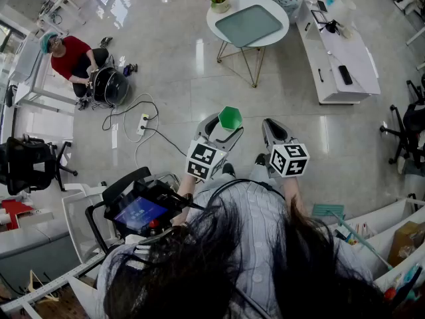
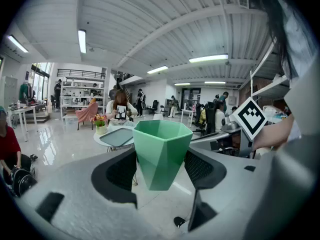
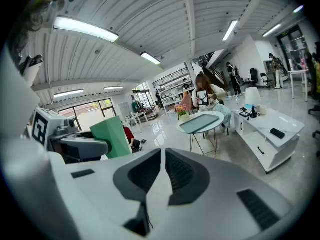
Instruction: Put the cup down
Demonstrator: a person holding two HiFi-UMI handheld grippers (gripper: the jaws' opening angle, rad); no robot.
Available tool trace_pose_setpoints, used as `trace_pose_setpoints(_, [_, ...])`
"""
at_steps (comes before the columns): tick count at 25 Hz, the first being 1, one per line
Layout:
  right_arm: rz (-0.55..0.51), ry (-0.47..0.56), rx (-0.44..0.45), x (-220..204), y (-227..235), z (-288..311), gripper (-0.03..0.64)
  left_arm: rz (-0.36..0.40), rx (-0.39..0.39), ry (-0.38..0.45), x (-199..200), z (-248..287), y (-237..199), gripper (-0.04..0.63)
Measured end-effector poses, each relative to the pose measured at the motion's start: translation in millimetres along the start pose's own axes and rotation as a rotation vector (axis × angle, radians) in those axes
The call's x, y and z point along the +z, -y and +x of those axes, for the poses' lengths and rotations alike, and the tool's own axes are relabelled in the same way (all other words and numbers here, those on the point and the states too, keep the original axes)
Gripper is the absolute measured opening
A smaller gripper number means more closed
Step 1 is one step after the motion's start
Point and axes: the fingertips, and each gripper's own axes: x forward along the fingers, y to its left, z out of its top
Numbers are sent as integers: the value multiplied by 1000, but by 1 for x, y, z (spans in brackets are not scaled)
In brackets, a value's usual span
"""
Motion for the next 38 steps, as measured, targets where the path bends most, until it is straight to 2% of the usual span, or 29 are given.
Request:
trace_pose_setpoints(13, [23,21,9,-5,-21,5,51,-5,-9,1,-9,-16,-8,313])
trace_pose_setpoints(24, [34,22,11,-9,-47,24,51,-14,1,2,-24,-38,-34,313])
trace_pose_setpoints(38, [37,-13,25,4,-27,63,51,-51,49,-10,-22,-13,-73,313])
